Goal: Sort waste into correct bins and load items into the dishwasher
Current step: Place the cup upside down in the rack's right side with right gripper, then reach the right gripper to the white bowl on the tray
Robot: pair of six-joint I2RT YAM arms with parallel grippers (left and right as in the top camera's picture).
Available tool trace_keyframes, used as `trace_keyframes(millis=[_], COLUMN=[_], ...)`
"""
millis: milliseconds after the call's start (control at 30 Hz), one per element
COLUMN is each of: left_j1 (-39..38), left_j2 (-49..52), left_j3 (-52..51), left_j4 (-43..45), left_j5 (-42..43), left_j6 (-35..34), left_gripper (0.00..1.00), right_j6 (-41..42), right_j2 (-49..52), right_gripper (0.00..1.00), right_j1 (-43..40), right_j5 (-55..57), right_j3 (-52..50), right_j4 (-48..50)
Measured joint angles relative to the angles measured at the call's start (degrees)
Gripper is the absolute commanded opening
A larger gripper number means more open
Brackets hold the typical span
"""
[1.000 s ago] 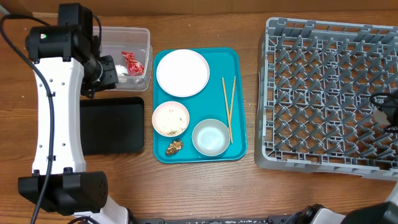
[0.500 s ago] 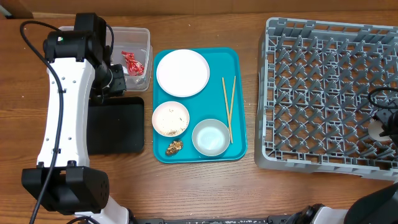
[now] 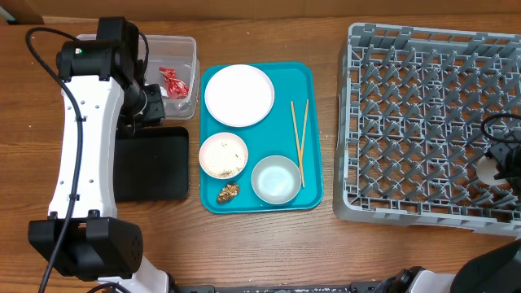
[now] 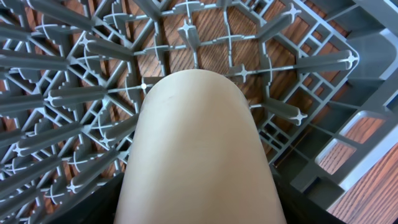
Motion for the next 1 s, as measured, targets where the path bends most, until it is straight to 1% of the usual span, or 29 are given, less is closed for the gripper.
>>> trace_keyframes(millis=[400, 433, 467, 500, 600, 733, 800, 867, 1000], left_j1=[0.0, 0.0, -0.02, 0.0, 0.0, 0.0, 0.0, 0.0, -0.02], left_j2=[0.0, 0.0, 0.0, 0.0, 0.0, 0.0, 0.0, 0.0, 0.0], left_j3=[0.0, 0.0, 0.0, 0.0, 0.0, 0.0, 0.0, 0.0, 0.0], left_j4=[0.0, 0.0, 0.0, 0.0, 0.02, 0.0, 0.0, -0.09, -2.43], left_j5=[0.0, 0.0, 0.0, 0.0, 0.0, 0.0, 0.0, 0.0, 0.02], left_j6=[0.02, 0.0, 0.02, 0.0, 0.0, 0.0, 0.0, 0.0, 0.0], left_gripper=[0.34, 0.34, 0.34, 0.35, 0.35, 0.36, 0.36, 0.35, 0.34], right_j6=[0.0, 0.02, 0.02, 0.02, 0.02, -0.28, -1.33, -2.95, -6.58], right_j2=[0.0, 0.0, 0.0, 0.0, 0.0, 0.0, 0.0, 0.0, 0.0], right_gripper=[0.84, 0.87, 0.96, 1.0, 1.0, 1.0, 0.92, 0.88, 0.87], right_j1=[0.0, 0.0, 0.0, 0.0, 0.0, 0.02, 0.09, 0.52, 4.24], right_j5=[-1.38, -1.66, -2.27, -2.97, -6.73, -14.95, -19.12, -22.95, -28.48], right_j3=[0.0, 0.0, 0.0, 0.0, 0.0, 0.0, 0.0, 0.0, 0.0], right_j4=[-0.35, -0.33, -0.31, -0.24, 0.98, 3.02, 3.15, 2.95, 1.49])
